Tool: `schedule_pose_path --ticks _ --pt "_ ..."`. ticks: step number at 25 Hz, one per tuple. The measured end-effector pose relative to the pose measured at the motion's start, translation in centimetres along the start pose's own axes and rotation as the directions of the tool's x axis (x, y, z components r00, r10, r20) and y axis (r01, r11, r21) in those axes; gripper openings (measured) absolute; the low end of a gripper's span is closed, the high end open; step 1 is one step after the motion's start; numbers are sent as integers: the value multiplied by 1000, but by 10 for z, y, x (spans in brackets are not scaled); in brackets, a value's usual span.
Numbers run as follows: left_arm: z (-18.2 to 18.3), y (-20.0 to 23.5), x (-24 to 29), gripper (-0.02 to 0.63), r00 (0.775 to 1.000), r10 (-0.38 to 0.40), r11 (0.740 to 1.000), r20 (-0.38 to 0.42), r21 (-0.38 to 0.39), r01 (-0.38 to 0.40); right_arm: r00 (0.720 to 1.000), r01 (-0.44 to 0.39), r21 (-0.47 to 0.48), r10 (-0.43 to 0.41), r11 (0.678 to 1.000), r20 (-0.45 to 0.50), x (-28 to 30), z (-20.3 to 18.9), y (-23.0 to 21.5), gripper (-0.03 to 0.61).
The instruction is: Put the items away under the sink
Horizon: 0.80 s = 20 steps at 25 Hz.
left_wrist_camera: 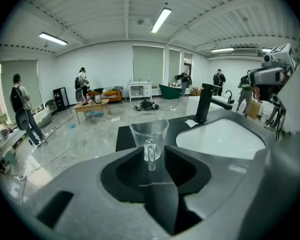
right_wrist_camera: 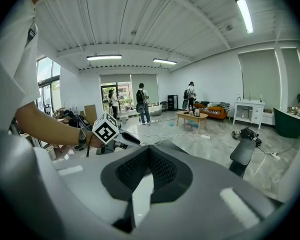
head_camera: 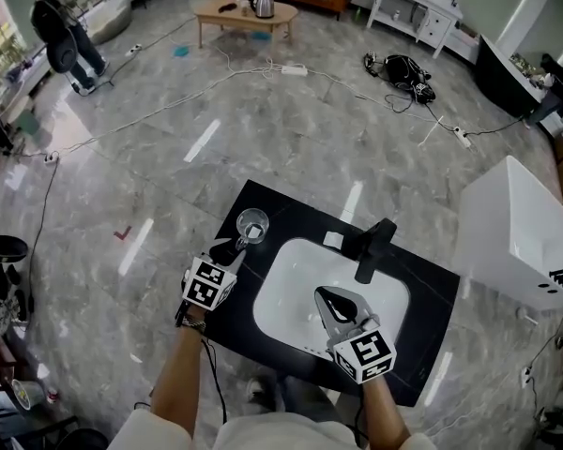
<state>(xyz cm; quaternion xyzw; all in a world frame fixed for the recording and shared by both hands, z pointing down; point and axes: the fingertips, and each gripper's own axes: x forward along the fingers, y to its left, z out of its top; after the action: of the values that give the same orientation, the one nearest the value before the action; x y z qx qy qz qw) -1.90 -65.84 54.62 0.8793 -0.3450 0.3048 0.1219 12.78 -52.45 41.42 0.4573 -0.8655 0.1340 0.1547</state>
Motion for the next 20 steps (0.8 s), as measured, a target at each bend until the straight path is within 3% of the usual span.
schedule_pose_path --ticks 5,11,15,20 --pt "-7 1 16 132 1000 -26 999 -12 26 26 1000 -12 39 12 999 -8 5 -6 -4 8" --pt "-8 -10 33 123 992 -116 991 -38 59 119 1000 -14 57 15 998 -8 2 -8 -8 8" --pt "-5 -20 37 103 986 -162 985 -22 50 163 1000 -5 55 6 998 -16 -4 -13 -11 8" --pt "3 -31 44 101 974 -222 975 43 -15 223 1000 6 68 -5 998 -20 -9 -16 -15 8"
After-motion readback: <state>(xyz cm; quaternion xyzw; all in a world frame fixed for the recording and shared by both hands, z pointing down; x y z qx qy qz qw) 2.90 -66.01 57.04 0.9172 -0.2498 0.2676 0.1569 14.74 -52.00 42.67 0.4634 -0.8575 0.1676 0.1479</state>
